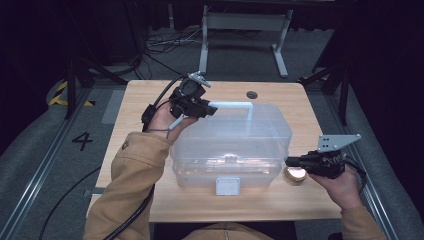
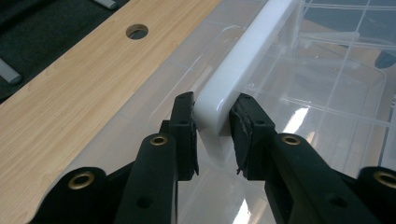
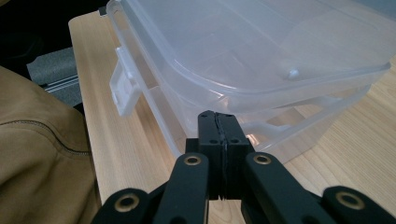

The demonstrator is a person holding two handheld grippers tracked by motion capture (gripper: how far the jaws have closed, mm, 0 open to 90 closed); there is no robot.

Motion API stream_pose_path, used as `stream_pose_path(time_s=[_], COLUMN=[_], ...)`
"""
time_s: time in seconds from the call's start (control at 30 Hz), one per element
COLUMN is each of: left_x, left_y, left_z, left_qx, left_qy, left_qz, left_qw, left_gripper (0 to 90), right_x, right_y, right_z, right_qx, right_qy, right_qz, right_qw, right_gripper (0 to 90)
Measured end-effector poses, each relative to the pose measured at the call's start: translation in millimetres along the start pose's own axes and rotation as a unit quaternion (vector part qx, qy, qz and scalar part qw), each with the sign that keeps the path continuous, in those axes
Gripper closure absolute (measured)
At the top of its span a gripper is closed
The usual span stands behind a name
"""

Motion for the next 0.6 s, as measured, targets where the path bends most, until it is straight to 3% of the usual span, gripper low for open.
stream_pose_path(time_s=[0.33, 0.5, 0.6], left_x=[4.6, 8.5, 13.4], left_y=[1.1, 0.4, 0.6], left_z=[-5.2, -3.2, -3.2], left_qx=[-0.008, -0.001, 0.002], left_qy=[0.01, 0.005, -0.003], left_qz=[0.004, -0.002, -0.013], left_qw=[0.9999, 1.0, 0.9999], left_gripper=[71.9, 71.4, 66.7], right_x=[1.5, 1.0, 1.1], right_y=[1.3, 1.4, 1.5], right_z=[0.2, 0.6, 0.6], right_qx=[-0.002, -0.002, -0.002], right_qy=[-0.008, -0.01, -0.011], right_qz=[-0.01, -0.01, -0.01], right_qw=[0.9999, 0.9999, 0.9999], right_gripper=[90.0, 90.0, 90.0])
Point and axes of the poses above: each handheld gripper's, and its own axes: x roughly backward along the jaws, y roughly out of its top, z roughly to its left, the point moved 1 cm from there along -x, roughly forward along the jaws, and after that the axes turned 7 degrees about -z, right-handed, at the moved point
